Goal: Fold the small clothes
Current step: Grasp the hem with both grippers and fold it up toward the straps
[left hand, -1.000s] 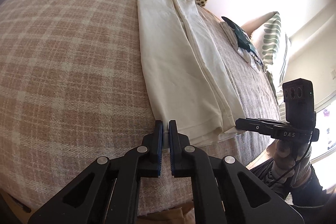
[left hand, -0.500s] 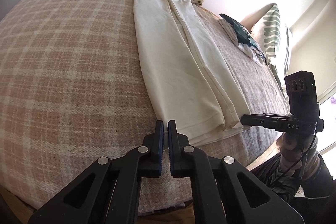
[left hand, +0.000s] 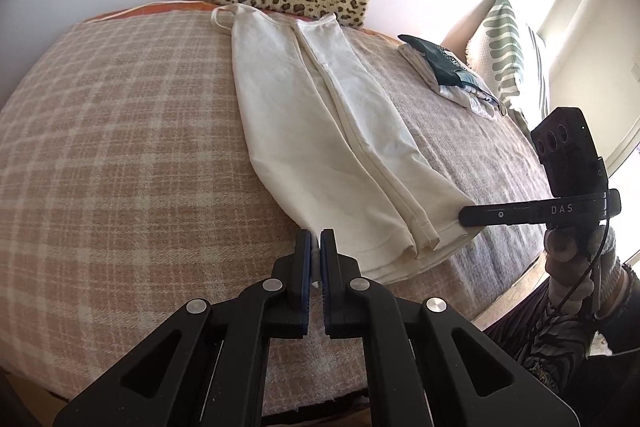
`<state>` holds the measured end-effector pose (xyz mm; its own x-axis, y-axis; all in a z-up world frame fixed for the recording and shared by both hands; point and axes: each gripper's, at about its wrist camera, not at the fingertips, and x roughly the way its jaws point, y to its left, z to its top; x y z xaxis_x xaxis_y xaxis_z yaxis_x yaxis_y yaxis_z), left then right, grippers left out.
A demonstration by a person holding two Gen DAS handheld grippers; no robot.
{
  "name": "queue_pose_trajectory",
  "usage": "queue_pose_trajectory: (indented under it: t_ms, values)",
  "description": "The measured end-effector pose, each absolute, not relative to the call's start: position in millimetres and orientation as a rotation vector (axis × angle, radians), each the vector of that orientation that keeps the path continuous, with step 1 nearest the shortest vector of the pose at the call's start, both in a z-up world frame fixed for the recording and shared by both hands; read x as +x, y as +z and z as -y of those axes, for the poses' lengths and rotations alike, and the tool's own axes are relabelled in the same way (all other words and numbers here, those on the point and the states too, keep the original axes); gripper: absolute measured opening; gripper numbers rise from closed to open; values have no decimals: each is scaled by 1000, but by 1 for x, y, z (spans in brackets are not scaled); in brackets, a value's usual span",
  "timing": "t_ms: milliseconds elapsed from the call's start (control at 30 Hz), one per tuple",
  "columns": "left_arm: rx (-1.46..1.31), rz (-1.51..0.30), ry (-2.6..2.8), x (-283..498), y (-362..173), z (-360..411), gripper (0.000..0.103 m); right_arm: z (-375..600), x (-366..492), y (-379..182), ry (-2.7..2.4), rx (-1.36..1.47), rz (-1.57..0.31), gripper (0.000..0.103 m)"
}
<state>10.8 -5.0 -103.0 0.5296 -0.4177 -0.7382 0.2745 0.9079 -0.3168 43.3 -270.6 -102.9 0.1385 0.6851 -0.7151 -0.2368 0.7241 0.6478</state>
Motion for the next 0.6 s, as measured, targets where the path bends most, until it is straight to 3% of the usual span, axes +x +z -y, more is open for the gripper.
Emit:
queue_pose_trajectory:
  t_ms: [600]
  values:
    - [-224, -851, -421, 62, -72, -3, 2, 298, 83, -69, 695, 547, -1156, 3]
